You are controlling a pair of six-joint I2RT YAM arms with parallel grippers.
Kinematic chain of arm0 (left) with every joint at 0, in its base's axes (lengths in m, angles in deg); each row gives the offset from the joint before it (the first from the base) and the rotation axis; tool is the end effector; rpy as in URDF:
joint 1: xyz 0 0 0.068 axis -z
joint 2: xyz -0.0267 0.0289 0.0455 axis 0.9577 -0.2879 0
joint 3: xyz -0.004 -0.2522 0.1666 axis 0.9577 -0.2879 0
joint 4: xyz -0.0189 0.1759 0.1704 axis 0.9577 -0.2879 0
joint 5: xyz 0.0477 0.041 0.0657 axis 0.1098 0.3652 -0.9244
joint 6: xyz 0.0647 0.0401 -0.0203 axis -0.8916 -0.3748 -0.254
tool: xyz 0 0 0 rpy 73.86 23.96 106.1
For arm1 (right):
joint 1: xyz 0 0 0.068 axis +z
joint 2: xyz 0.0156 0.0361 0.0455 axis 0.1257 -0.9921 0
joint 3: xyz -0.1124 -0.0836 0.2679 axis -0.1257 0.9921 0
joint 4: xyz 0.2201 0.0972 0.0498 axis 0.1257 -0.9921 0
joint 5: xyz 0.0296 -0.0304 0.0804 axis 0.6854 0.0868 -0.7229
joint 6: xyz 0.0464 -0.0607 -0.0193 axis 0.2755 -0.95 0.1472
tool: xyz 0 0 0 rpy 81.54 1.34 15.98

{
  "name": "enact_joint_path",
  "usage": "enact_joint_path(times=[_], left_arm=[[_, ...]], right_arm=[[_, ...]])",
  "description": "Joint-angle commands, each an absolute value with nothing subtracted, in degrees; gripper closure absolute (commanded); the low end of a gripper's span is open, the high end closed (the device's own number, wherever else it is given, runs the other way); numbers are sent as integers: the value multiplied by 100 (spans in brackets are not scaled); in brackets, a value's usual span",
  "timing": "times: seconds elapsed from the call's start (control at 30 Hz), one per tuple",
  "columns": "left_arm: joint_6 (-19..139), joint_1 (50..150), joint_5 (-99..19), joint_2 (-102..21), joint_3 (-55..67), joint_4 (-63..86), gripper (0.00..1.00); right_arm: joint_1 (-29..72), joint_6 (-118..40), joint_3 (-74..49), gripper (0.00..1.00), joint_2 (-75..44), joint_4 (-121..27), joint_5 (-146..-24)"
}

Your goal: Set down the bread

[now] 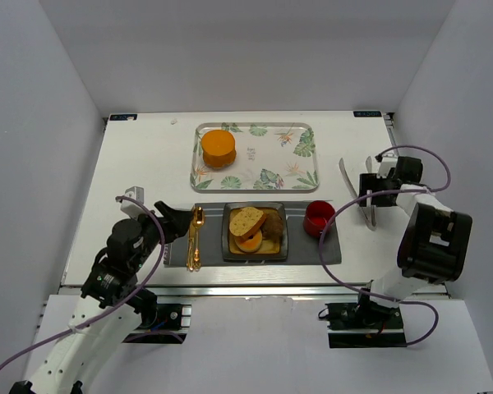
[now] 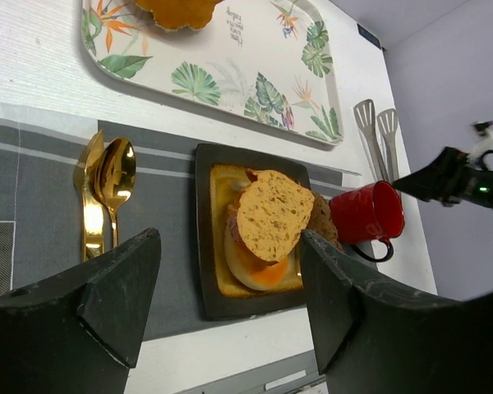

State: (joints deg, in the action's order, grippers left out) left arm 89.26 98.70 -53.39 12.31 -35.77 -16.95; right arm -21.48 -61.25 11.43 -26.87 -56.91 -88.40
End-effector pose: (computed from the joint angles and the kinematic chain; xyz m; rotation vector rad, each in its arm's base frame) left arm 0.0922 -0.0372 0.2723 -0.3297 1.9183 -0.7032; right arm 0.3243 -0.0695 0.1939 -0.1095 2.4459 0.0007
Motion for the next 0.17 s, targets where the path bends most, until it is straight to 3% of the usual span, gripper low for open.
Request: enact_joint_path(times=[0.0,0.13], left_arm=[[8797,9840,-5343,1093,-3288,-1638,22],[8832,9840,-5220,1102,-3410,-1471,23]], right_arm=[[-2207,-6415,751,11,-1870,-6198,-8930],[-2198,-6547,383,11,-1325,-6348,-9455]])
